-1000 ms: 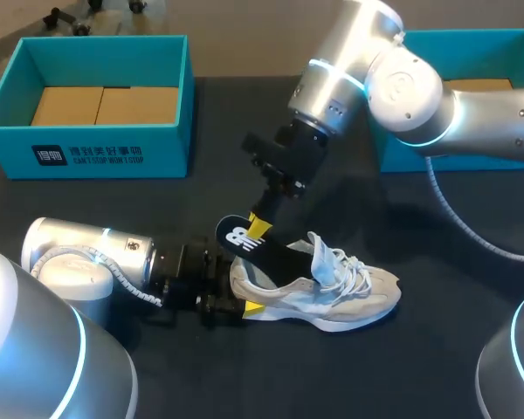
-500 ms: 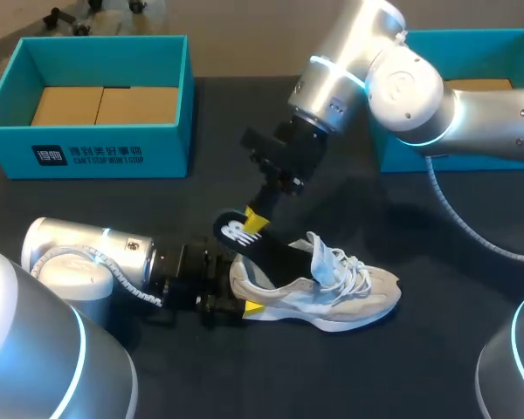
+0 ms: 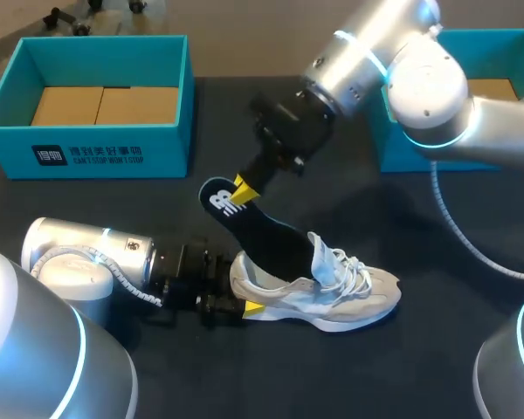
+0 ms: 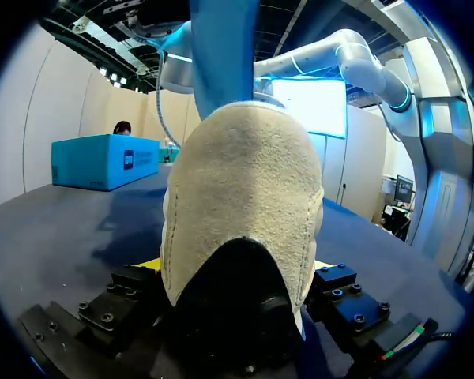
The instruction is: Take the shoe out of the shoebox, open the shoe tongue, remove and reinsert the insole, then place the shoe into the shoebox
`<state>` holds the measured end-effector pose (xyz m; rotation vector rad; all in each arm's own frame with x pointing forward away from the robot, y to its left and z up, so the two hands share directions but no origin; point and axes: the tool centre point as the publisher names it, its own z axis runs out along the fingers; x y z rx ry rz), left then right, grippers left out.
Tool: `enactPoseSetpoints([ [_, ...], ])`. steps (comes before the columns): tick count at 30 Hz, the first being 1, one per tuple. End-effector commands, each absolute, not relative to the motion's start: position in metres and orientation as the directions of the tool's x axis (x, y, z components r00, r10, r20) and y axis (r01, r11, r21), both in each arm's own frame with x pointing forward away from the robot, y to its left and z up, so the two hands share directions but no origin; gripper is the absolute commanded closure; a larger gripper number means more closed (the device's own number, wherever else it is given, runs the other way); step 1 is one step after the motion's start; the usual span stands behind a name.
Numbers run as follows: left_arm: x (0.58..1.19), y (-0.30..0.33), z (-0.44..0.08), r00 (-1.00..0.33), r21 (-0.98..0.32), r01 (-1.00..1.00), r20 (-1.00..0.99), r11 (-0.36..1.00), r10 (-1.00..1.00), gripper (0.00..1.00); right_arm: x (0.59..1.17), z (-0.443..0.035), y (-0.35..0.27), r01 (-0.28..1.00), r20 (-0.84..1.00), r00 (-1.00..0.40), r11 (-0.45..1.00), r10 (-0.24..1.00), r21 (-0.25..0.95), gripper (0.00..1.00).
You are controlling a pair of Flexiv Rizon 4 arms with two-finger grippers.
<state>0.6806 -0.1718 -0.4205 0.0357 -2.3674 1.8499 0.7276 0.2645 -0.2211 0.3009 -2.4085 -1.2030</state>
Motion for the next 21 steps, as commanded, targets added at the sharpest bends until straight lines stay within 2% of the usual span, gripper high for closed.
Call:
enactPoseSetpoints([
  [1, 0.681, -0.172, -0.422, -0.99, -0.963, -0.103, 0.123, 0.249, 0.065, 1.0, 0.727, -0.214, 0.258, -0.002, 0.266, -0.886, 0.577, -0.379, 0.817, 1.0],
  [9, 0.681, -0.172, -0.422, -0.99, -0.963, -0.103, 0.123, 0.249, 0.065, 1.0, 0.736, -0.186, 0.261, -0.026, 0.243, -0.883, 0.559, -0.402, 0.829, 1.0],
  [12, 0.681, -0.172, -0.422, -0.99, -0.963, -0.103, 0.123, 0.249, 0.065, 1.0, 0.74, -0.172, 0.261, -0.061, 0.165, -0.881, 0.453, -0.443, 0.889, 1.0],
  [21, 0.681, -0.172, -0.422, -0.99, -0.963, -0.103, 0.123, 0.249, 0.065, 1.0, 0.74, -0.172, 0.261, -0.061, 0.165, -0.881, 0.453, -0.443, 0.889, 1.0],
])
